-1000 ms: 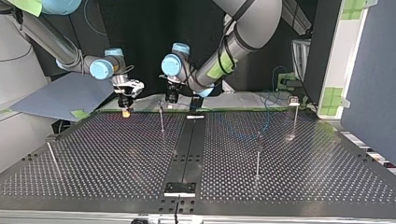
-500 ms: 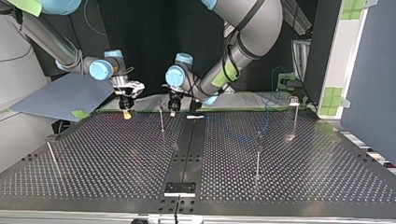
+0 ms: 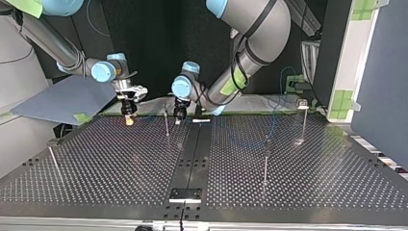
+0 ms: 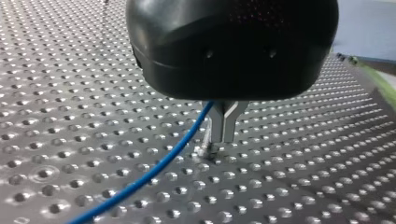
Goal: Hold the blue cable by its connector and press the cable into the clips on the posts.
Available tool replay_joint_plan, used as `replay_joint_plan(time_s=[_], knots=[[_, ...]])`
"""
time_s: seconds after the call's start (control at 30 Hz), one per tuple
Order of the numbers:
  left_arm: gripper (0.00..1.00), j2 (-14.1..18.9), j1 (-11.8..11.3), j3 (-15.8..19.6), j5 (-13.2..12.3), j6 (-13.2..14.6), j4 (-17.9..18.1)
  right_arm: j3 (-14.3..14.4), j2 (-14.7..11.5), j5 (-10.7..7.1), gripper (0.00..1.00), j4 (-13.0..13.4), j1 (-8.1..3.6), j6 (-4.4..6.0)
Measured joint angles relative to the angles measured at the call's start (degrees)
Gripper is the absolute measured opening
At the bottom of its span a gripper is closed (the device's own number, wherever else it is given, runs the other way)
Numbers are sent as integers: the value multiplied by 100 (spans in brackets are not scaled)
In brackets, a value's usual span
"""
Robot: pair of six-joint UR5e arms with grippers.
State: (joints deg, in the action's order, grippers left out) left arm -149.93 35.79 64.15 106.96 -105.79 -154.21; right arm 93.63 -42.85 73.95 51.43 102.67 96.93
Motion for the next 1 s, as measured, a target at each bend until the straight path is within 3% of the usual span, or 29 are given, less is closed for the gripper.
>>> replay_joint_plan(time_s=[0.37, 0.8, 0.87, 0.9, 0.97, 1.0], knots=[[0, 3, -68, -175, 24, 13, -70, -153, 12, -18, 0, 23, -50, 163], [0, 5, -25, -177, 107, 316, -136, -355, 40, -18, 0, -177, -129, 324], [12, 5, -17, -177, 130, 362, -145, -432, 96, -14, 0, -257, -138, 327], [12, 5, -15, -177, 147, 381, -149, -474, 133, -11, 0, -299, -141, 313], [31, 6, -10, -177, 213, 432, -172, -580, 233, -11, 0, -418, -144, 248], [31, 8, -7, -177, 252, 461, -189, -619, 266, -10, 0, -469, -144, 210]])
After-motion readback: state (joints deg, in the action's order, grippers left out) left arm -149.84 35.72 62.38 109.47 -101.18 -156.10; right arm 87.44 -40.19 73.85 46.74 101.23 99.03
